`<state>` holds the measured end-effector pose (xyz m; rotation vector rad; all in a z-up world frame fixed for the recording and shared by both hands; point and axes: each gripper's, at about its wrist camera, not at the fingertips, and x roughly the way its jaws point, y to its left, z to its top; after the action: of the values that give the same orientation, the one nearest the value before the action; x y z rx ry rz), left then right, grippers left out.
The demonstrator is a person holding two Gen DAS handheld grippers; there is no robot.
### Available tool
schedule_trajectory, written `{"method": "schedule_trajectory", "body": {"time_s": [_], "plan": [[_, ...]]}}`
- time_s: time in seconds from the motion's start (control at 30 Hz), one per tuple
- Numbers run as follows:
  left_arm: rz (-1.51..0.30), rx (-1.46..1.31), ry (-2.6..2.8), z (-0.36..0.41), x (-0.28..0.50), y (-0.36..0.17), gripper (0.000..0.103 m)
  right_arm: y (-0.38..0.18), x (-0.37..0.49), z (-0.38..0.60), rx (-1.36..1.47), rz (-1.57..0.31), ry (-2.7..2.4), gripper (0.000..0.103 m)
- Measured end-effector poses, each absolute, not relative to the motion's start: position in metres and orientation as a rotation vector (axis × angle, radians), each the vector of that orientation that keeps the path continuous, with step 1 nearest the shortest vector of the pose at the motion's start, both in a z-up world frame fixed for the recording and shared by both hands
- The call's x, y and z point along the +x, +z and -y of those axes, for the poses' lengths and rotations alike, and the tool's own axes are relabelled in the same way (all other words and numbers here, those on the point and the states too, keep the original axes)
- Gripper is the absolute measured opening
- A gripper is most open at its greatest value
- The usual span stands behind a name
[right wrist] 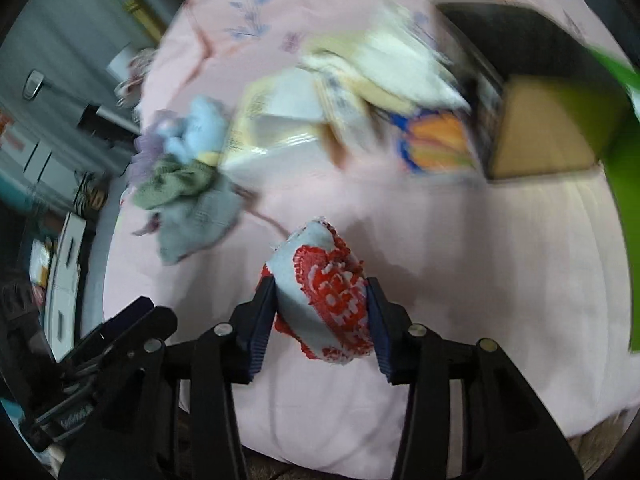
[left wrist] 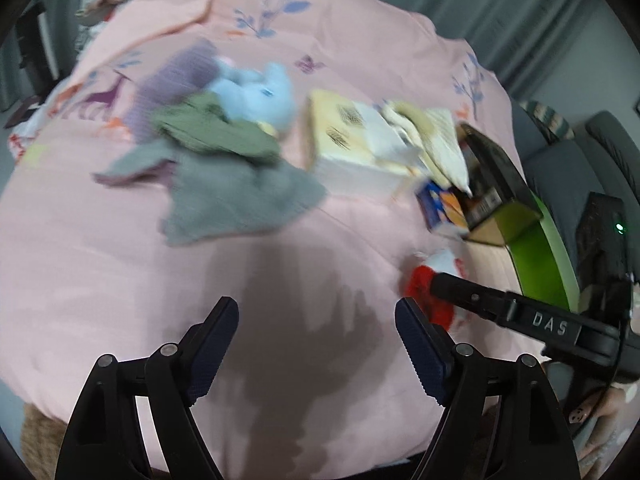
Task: Organize soft objects
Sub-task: 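Carry the red-and-white cloth to the green box and release it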
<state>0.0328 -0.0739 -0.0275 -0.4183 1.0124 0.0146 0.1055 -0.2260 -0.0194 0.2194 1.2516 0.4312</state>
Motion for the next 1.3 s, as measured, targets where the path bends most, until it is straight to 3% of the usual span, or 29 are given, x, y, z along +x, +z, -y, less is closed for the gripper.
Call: {"method": "schedule_trajectory", "body": {"time_s": [0.13,0.4,0.63,1.1,1.3], "plan": [[-1.014,-0.429,-0.047,0.097,0.039,-0.031,0.081,-0.011,0.101,0.248,0.293,-1.189,0.422,0.075],[-1.018,-0.449,-0.174,0.139,0.057,-0.043,0.079,-0.014,0.106,0.261,0.373,-1.149,0.516,0.073],[-1.035,-0.466,-0.271,0.157,0.071,-0.050,0.028,-0.050,0.111,0.251,0.416,-1.248,0.589,0.046],[-0.825,-0.207,-0.542,0.260,0.087,0.035,0.028,0.039,0.094,0.356,0.499,-0.916,0.428,0.043],[-0.822,-0.127,-0.672,0.329,0.115,0.042,0.028,0.054,0.095,0.425,0.570,-0.831,0.273,0.044]]}}
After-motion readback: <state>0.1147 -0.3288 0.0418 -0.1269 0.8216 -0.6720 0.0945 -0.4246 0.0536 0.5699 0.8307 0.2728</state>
